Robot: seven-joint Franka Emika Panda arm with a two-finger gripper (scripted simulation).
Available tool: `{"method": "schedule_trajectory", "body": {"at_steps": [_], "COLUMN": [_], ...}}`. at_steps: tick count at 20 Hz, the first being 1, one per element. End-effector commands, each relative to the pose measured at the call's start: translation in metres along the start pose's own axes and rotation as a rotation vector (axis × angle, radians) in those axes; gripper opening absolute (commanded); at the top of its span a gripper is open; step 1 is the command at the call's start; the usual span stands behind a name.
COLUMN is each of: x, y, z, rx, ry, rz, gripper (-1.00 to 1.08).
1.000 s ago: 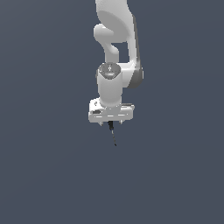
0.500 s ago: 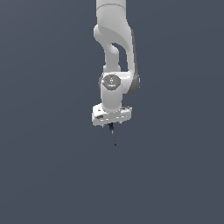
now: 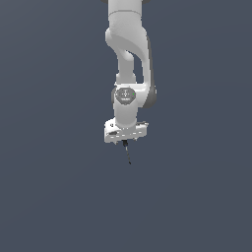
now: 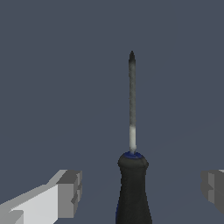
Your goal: Pick up the object and move it to a goal position.
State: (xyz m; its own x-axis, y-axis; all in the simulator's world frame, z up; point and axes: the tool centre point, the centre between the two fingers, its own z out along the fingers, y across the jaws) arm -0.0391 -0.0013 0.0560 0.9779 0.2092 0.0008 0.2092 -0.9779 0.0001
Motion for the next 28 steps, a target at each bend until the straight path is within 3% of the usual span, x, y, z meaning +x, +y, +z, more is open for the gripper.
{"method": "schedule_trajectory", "body": {"at_steps": [1,11,12,28], "x": [-0.001,-0.001,-0.001,0.003], "y": [0.000,0.000,0.000,0.006], "z": [0.011,0.041,0.041,0.032], "rx": [0.000,0.000,0.000,0.000], "ry": [-0.001,-0.001,-0.001,-0.001], "rz": [-0.001,-0.004,-0.004,-0.004], "gripper": [1.00,1.00,-1.00,-1.00]}}
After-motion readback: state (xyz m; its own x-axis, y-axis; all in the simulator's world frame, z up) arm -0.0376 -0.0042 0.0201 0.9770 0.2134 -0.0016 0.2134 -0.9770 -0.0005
